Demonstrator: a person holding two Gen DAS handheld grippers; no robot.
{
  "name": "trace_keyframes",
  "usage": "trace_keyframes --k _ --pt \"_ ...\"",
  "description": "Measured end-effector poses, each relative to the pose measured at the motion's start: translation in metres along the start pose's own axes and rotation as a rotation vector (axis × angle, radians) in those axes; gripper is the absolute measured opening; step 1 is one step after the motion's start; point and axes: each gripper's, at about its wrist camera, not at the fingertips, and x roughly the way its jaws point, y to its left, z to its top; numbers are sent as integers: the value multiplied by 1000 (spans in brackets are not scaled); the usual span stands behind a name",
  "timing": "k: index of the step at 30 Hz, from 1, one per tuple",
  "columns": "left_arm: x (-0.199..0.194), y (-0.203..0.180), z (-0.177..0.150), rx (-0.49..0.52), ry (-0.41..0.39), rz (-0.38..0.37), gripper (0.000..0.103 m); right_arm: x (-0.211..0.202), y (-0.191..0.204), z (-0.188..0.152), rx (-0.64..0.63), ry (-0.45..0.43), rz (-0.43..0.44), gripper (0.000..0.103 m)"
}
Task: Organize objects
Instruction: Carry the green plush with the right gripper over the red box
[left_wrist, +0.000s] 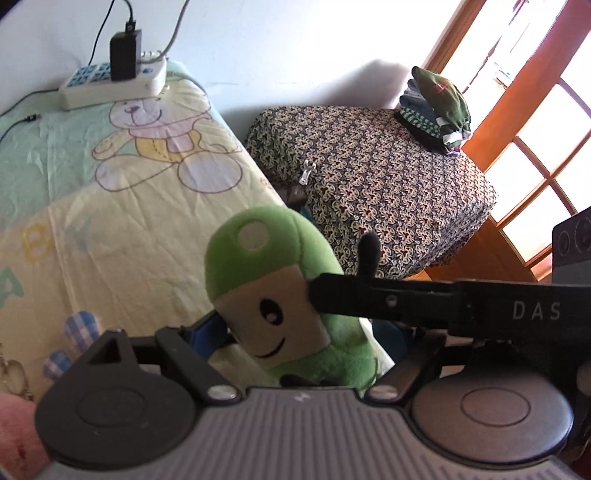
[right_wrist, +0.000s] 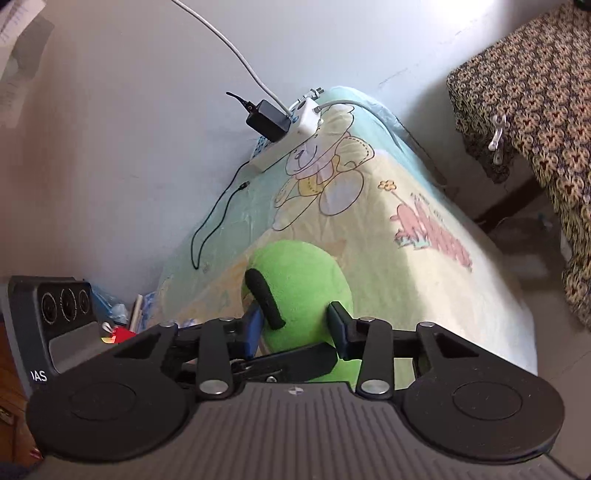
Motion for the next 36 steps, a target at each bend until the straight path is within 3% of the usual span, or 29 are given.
trace_keyframes --k 8,21,36 --pt "-49 -17 -19 42 -68 1 85 -31 27 -19 -13 -21 43 41" --pt "-146 -41 -65 85 -259 69 85 -80 92 -59 -110 -86 145 41" --pt "-256 28 -138 -71 -398 273 85 -21 188 -103 -224 68 360 41"
